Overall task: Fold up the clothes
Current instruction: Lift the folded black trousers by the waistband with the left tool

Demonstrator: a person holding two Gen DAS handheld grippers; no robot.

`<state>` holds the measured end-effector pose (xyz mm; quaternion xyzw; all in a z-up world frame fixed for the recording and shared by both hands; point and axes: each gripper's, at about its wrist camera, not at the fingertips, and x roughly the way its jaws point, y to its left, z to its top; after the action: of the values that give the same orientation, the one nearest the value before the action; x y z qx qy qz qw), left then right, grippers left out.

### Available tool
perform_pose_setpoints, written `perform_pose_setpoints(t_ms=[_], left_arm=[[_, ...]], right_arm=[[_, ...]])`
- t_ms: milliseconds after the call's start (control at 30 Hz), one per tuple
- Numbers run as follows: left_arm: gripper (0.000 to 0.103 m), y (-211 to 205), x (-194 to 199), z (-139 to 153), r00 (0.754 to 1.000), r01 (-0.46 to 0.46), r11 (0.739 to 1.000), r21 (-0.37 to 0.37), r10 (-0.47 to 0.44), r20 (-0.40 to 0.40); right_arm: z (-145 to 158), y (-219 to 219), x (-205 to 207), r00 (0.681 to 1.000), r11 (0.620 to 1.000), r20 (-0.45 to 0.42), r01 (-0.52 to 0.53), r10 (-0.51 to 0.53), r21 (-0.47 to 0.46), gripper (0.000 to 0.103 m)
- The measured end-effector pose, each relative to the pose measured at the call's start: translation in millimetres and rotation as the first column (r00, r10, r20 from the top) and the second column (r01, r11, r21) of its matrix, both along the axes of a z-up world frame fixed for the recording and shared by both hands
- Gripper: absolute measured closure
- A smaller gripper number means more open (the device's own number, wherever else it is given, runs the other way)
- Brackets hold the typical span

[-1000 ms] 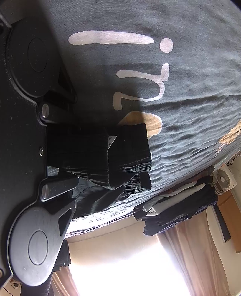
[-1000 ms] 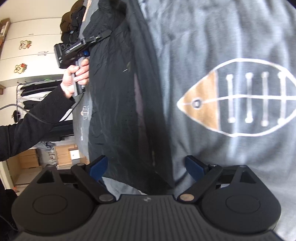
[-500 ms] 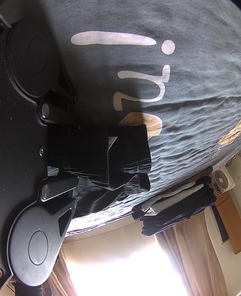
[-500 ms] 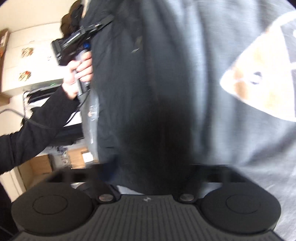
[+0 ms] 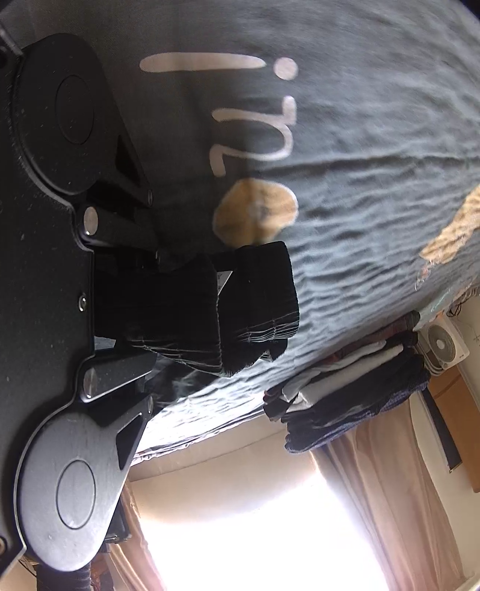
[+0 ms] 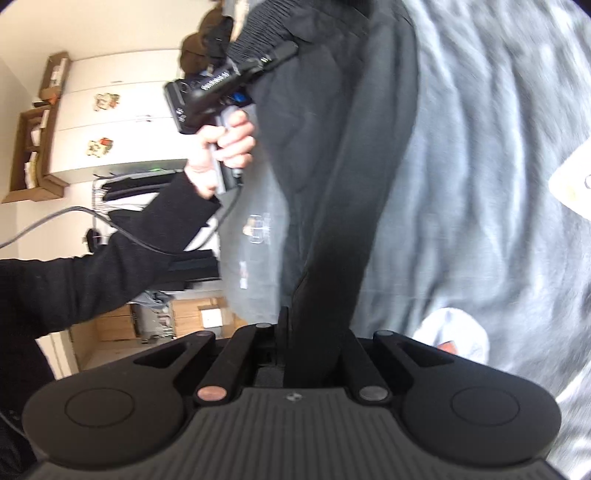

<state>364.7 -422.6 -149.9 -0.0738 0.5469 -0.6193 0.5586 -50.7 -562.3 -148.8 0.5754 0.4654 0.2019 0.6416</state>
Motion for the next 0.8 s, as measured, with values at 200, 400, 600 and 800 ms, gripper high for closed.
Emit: perform_pose_setpoints(t_ms=[200,400,600,800], left_arm=[[0.09,9.5,-10.0,59.5,1.0,-0.01,0.998,-0.055,0.011,0.024],[0.09,23.8,-28.5,137.1,0.997,-0.012,0.992,-0.125,0.021,0.068],[0.09,36.7,-53.5,220.0,0.989,-0.055,0.981,-0.184,0.08,0.128],[0.09,17.9,-95.9,280.1,0.976,-0.082,0.975,-0.207,0.121,0.179]], right_arm=[[39.9,-1.1,-7.1,0.998,1.0,0.061,0.013,-0.013,0.005,0.101],[88.6,-3.7,-27.6,0.986,1.0,0.165,0.015,-0.015,0.0,0.101],[143.2,1.6,-33.0,0.96,1.0,0.278,-0.022,0.027,-0.02,0.101],[191.4,-22.5,-53.2,0.926,0.995,0.365,-0.091,0.1,-0.041,0.101]])
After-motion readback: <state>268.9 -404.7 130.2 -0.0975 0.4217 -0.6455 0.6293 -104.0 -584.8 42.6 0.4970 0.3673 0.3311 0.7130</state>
